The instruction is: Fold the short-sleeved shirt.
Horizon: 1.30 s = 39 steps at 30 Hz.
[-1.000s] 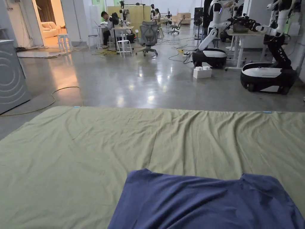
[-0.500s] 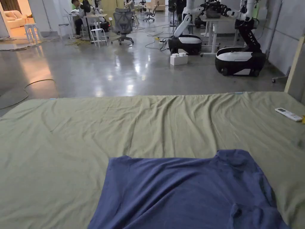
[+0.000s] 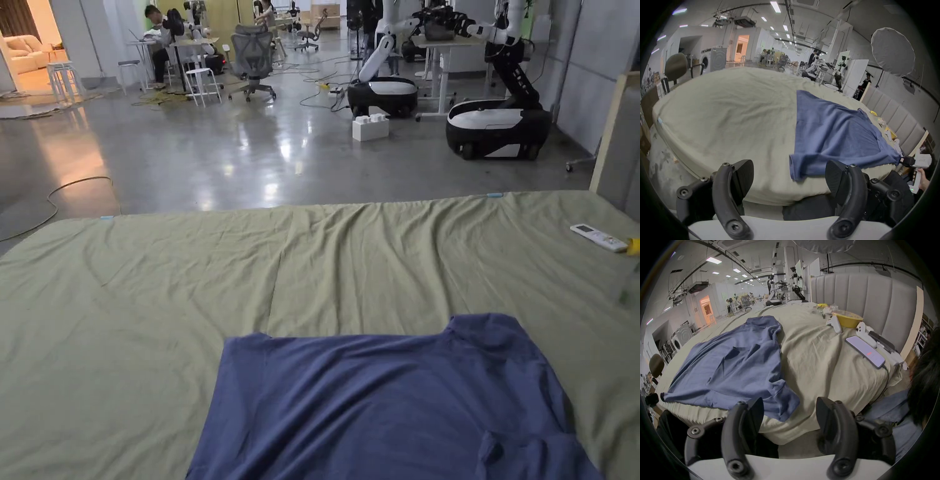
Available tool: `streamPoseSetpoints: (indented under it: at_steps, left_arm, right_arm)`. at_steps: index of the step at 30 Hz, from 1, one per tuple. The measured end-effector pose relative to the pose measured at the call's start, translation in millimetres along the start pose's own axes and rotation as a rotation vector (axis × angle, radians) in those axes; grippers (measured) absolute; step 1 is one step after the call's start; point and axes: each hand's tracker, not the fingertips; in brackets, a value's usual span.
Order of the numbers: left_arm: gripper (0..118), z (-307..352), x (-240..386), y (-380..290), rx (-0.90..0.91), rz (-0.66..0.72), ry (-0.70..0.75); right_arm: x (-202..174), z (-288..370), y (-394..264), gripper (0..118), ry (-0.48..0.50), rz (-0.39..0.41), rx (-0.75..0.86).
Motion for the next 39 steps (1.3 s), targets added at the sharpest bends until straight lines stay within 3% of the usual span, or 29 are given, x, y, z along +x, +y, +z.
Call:
streamPoseSetpoints:
  at_steps: [3,6,8,15,16,18,19,20,21,22,28,39]
  left_arm:
    - [91,28.2,26.0,22.9,0.070,-0.067,0.093]
    - [91,69.6,64.5,53.1,0.281,-0.133,0.054]
    - [92,99.8,90.0,67.0,0.373,-0.163,0.075]
    - [90,159.2,147.1,86.7,0.534,-0.308,0.100]
    - [85,164.0,152.6,88.8,0.552,-0.327,0.115]
    - [68,169.1,156.8,92.9,0.565,-0.323,0.123]
    - [45,171.8,158.5,95.2,0.564,-0.322,0.116]
    - [18,173.4,155.9,97.2,0.568,-0.305,0.088]
    - [0,174.5,153.3,99.1,0.569,-0.293,0.064]
    - [0,173.3,154.4,100.0,0.550,-0.270,0.003]
    - [0,168.9,151.9,101.3,0.525,-0.267,0.031]
    - [0,161.3,140.0,100.6,0.489,-0.270,0.023]
  right_arm:
    - [-12.2,30.1,19.0,69,-0.024,0.064,0.103]
    - [-33.8,73.6,47.8,69,0.084,-0.003,0.260]
    - [-50.9,101.8,64.2,69,0.139,-0.003,0.362]
    - [-98.7,153.4,97.9,68,0.184,0.152,0.579]
    - [-101.8,157.0,100.3,59,0.188,0.152,0.578]
    - [-104.8,160.9,104.0,31,0.200,0.140,0.584]
    - [-106.6,162.8,105.1,13,0.203,0.136,0.587]
    - [-107.8,163.9,106.1,7,0.205,0.132,0.586]
    - [-107.9,162.7,106.5,5,0.208,0.130,0.582]
    - [-107.8,162.8,106.3,0,0.211,0.133,0.582]
    - [-110.7,164.9,105.9,0,0.185,0.160,0.586]
    - [-109.0,159.5,105.6,0,0.205,0.130,0.547]
